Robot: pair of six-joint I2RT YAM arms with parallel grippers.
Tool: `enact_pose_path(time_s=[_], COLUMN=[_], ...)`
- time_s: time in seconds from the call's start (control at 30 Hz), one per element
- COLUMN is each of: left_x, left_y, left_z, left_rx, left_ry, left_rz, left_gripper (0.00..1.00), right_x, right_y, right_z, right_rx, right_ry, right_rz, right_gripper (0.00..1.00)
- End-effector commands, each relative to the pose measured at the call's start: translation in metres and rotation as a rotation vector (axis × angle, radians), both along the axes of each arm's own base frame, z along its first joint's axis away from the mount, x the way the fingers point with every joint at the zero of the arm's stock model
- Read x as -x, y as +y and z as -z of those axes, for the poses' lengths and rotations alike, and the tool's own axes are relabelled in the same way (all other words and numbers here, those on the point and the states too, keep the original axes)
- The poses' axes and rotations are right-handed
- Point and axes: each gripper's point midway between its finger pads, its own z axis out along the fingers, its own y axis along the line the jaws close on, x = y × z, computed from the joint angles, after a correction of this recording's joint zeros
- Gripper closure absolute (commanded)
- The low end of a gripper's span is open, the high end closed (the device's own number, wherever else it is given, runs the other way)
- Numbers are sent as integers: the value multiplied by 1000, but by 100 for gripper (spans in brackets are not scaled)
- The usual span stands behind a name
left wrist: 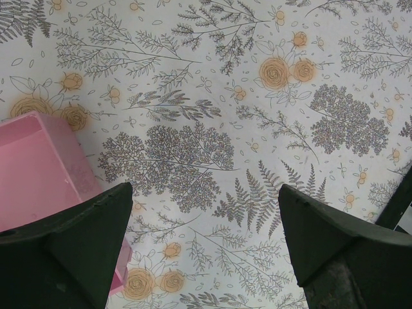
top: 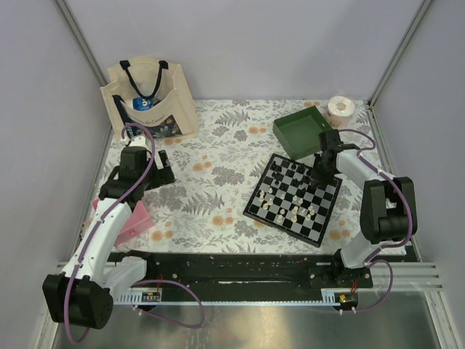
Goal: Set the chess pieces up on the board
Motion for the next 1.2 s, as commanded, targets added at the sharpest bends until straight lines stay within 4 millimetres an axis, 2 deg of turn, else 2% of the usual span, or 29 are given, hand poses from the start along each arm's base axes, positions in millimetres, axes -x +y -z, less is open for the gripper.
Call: enact_pose_path(time_s=[0.0, 0.23, 0.73, 0.97, 1.03, 1.17], left_x=[-10, -9, -11, -11, -11, -11], left_y=[-2, -2, -2, -2, -1, -2], left_z=[-19, -19, -17, -18, -18, -17], left_rx=[5, 4, 4, 1, 1, 1], left_ry=[-54, -54, -46, -50, -48, -48], left_rz=[14, 15, 16, 15, 13, 17], left_gripper=[1, 1, 1, 1, 1, 1], right_x=[-25, -36, -34, -34, -37, -37], right_y=[-3, -9, -13, -13, -13, -12], right_z=[-23, -22, -7, -6, -9, -16], right_rx=[34, 72, 72, 75, 71, 66], right_ry=[-84, -76, -28, -25, -38, -48], right_rz=[5, 23, 25, 21, 20, 19], right_gripper=[88, 88, 84, 73, 73, 64])
